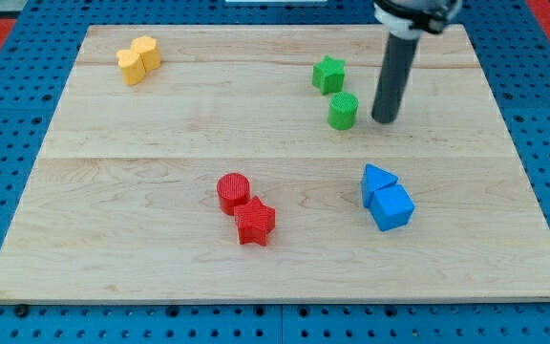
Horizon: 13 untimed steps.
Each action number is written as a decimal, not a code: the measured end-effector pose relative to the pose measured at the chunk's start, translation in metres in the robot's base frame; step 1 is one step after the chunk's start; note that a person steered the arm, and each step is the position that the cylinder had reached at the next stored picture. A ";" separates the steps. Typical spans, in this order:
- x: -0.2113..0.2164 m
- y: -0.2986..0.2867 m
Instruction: Move blue triangle to the left of green star
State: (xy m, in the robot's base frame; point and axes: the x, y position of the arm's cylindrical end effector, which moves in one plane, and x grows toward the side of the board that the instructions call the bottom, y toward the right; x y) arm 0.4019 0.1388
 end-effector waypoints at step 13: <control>0.063 -0.061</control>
State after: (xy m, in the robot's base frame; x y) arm 0.4650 0.0774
